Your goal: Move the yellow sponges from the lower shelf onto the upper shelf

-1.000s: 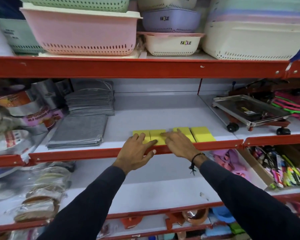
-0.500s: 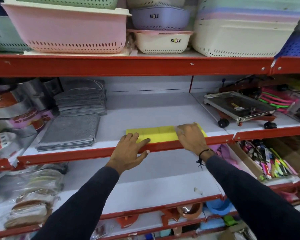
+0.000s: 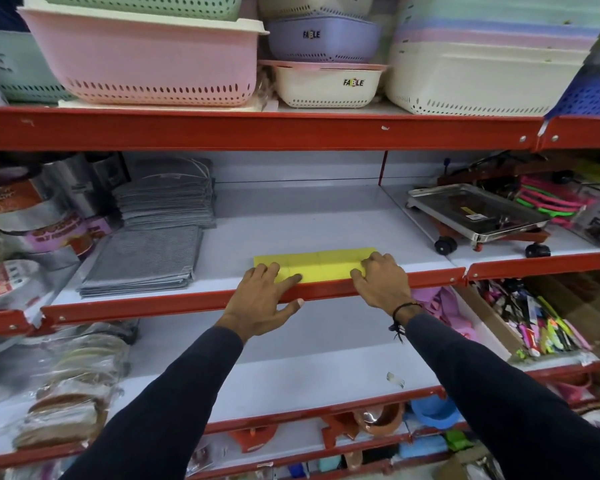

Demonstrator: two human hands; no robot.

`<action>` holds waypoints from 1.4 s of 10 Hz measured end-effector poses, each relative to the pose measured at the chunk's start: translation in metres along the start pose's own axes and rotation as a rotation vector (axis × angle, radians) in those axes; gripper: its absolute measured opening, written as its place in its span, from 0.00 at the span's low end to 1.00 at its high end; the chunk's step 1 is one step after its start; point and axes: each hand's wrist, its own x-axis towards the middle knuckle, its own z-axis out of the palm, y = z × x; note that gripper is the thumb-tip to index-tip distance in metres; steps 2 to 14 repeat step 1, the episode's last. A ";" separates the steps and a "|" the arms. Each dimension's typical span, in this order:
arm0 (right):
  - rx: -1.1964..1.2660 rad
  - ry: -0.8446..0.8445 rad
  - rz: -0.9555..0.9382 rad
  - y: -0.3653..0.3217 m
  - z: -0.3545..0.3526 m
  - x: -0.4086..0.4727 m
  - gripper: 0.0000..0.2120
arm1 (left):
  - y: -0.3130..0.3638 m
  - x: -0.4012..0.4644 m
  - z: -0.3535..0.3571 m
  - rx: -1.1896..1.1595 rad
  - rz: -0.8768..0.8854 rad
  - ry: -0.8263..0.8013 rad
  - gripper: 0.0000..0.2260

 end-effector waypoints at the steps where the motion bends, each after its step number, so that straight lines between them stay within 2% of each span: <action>1: 0.009 0.101 -0.075 -0.004 -0.011 -0.002 0.27 | 0.001 -0.002 -0.010 0.023 -0.005 0.066 0.32; 14: 0.009 0.101 -0.075 -0.004 -0.011 -0.002 0.27 | 0.001 -0.002 -0.010 0.023 -0.005 0.066 0.32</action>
